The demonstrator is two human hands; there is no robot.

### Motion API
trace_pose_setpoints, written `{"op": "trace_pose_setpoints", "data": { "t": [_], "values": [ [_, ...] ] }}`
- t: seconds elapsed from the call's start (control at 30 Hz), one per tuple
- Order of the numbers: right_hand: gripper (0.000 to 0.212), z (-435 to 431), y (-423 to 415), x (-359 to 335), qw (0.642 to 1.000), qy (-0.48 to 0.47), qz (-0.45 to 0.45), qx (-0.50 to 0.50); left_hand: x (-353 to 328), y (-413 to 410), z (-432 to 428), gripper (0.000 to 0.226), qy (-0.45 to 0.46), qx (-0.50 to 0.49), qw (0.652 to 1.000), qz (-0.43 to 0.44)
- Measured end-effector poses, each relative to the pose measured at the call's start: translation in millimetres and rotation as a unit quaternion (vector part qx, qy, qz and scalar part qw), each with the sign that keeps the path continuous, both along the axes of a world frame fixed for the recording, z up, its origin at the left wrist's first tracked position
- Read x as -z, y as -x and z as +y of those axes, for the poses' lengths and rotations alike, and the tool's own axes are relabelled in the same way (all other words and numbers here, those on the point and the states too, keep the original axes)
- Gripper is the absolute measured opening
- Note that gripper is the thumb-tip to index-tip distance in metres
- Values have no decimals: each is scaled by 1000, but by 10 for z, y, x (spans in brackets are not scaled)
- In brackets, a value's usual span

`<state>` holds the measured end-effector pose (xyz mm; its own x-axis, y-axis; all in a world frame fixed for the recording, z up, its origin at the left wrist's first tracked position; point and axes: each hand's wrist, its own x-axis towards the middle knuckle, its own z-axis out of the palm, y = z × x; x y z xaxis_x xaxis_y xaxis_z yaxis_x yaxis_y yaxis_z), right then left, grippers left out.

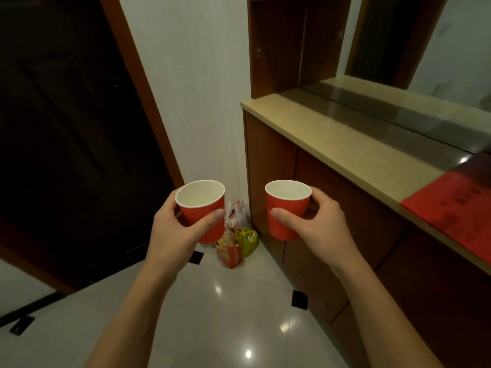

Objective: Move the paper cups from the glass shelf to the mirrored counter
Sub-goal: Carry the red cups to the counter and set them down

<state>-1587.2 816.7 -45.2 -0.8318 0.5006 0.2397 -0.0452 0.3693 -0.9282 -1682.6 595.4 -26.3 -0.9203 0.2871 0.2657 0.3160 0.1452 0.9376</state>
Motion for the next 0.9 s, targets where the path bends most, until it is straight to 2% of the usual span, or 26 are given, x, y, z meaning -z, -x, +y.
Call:
{"op": "trace_pose_setpoints", "data": {
  "t": [0.13,0.3,0.37,0.53,0.67,0.77,0.9],
  "values": [
    [82,305,504,-26,1000,-6,-9,6,-3,502,311,63,-2,4,1000,-4],
    [80,698,1085,35,999,-10,-23,25,65,1216,776,83,0,18,1000,-3],
    [79,877,1286,62,999,-7,-25,46,88,1544,1023,82,-5,37,999,-9],
    [71,1399,1758,49,990,-8,-8,143,103,2417,1824,54,-31,136,990,-20],
    [84,1764,2013,-23,972,-2,-18,234,57,2945,2519,63,-29,228,973,-30],
    [81,1979,2065,-76,952,4,-25,305,32,3182,3044,67,-23,298,954,-35],
    [78,2215,1884,-79,916,22,-21,400,38,3170,3710,60,-13,399,916,-38]
  ]
}}
